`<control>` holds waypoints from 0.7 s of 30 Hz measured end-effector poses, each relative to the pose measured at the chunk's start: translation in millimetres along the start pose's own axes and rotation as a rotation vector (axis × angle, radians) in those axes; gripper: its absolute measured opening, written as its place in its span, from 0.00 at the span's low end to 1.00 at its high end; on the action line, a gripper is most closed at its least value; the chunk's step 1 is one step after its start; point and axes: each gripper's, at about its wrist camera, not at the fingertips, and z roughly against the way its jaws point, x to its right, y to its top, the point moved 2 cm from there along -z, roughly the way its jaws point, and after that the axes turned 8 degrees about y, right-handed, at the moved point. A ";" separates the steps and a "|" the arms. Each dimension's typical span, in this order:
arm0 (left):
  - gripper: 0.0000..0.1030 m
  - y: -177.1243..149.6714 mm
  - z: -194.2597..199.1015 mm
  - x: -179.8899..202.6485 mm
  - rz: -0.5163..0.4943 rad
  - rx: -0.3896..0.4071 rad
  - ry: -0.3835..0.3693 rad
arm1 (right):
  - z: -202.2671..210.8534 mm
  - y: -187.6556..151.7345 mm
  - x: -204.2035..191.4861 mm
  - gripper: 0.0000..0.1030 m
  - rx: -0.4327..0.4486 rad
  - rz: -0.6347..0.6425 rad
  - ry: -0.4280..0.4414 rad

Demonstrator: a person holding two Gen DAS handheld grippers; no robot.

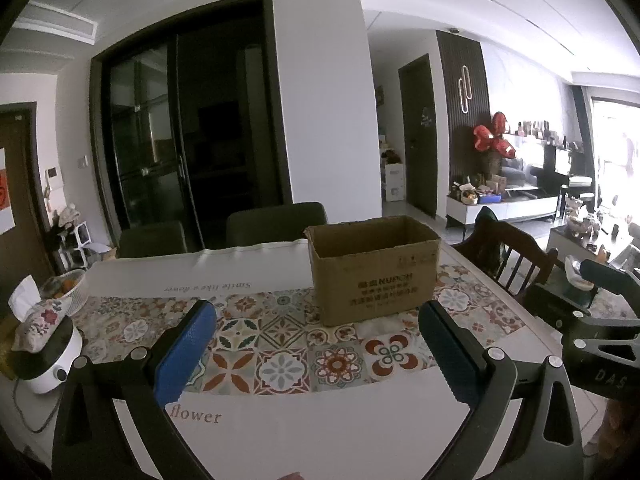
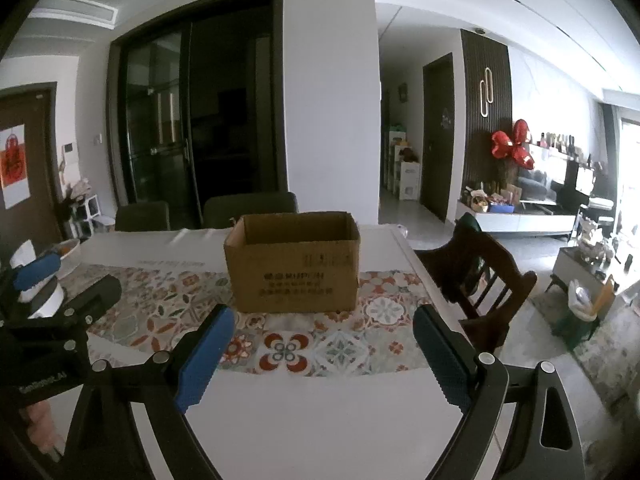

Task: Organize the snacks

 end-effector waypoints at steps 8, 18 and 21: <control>1.00 -0.8 12.9 -3.7 -0.002 0.033 0.015 | 9.0 -6.9 -3.4 0.89 0.006 0.006 0.006; 1.00 -0.2 20.2 -6.7 0.001 0.056 0.020 | 16.1 -7.6 -4.3 0.89 0.021 0.010 0.012; 1.00 0.1 21.0 -7.2 0.002 0.059 0.022 | 16.5 -7.4 -5.1 0.89 0.023 0.012 0.011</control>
